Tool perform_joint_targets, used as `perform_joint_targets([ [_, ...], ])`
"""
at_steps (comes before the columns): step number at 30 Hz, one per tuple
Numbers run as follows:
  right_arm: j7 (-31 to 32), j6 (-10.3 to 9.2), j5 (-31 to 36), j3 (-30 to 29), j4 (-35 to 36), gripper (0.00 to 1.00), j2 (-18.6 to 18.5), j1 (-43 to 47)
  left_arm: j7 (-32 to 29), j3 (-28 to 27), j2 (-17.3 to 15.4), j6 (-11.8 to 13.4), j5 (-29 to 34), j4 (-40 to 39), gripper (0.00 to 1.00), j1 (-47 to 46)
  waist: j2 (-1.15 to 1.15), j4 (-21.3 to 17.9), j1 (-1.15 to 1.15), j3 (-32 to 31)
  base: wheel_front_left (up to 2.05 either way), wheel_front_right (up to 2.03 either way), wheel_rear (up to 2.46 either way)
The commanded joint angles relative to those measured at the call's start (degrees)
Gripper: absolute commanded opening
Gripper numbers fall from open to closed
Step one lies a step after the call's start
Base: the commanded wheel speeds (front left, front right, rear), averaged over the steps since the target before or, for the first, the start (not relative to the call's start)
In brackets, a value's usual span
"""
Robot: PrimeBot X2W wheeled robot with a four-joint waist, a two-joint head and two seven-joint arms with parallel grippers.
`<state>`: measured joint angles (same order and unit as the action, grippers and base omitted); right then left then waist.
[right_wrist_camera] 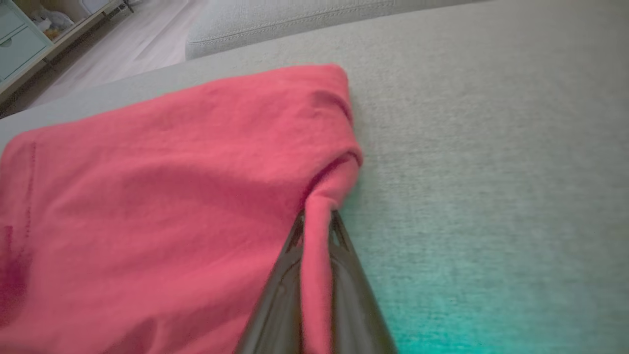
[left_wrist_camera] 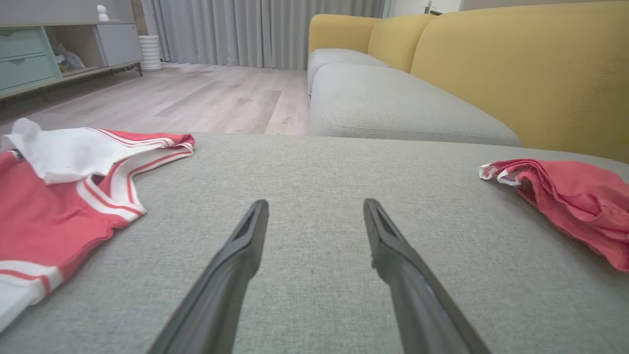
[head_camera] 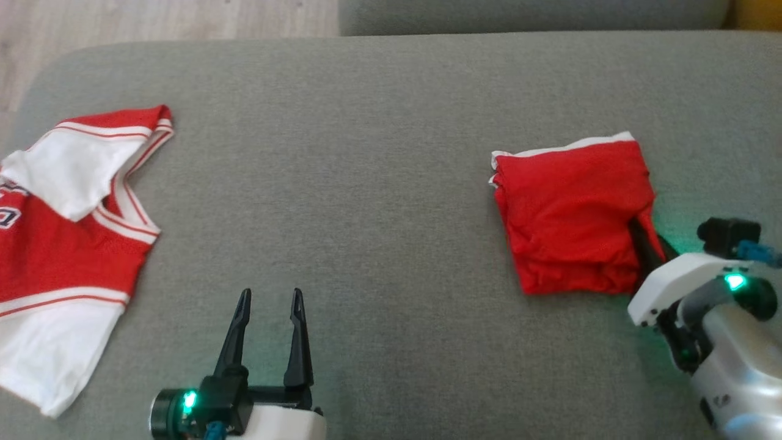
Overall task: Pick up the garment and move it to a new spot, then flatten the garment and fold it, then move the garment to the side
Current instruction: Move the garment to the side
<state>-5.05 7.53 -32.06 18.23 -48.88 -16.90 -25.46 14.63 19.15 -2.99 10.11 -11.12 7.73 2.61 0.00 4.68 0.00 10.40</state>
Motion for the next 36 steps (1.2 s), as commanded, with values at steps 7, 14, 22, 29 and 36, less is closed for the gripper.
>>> perform_joint_targets([
  [7, -3.7, -0.04, -2.4, 5.1, 3.4, 0.0, -11.1, -5.8, 0.4, -0.5, 0.1, -0.9, 0.0, -3.2, 1.0, -5.3, 0.0, -5.6, 0.0, 5.7, 0.0, 0.0, 0.0],
  [14, -2.5, -0.04, -3.9, 5.7, 1.7, 0.0, -22.2, -12.5, 0.4, 1.6, 0.1, -4.2, 2.3, -2.4, 1.0, -12.7, 0.0, -9.5, 0.0, 12.8, 0.0, 0.0, 0.0],
  [22, -4.3, -0.04, -3.2, 4.4, -2.4, 0.0, -27.9, -17.6, 0.4, 2.1, 0.1, -4.9, 2.9, -2.6, 1.0, -17.6, 0.0, -10.5, 0.0, 17.3, 0.0, 0.0, 0.0],
  [29, -8.4, -0.04, 2.8, 1.7, -9.5, 1.0, -27.4, -21.3, 0.4, 3.2, 0.1, -4.8, 1.7, -1.6, 1.0, -18.5, 0.0, -9.8, 0.0, 16.7, 0.0, 0.0, 0.0],
  [36, -9.8, -0.04, 7.5, 1.0, -10.5, 1.0, -18.2, -18.9, 0.4, 2.7, 0.1, -3.7, -0.5, -0.5, 1.0, -15.1, 0.0, -9.2, 0.0, 9.0, 0.0, 0.0, 0.0],
])
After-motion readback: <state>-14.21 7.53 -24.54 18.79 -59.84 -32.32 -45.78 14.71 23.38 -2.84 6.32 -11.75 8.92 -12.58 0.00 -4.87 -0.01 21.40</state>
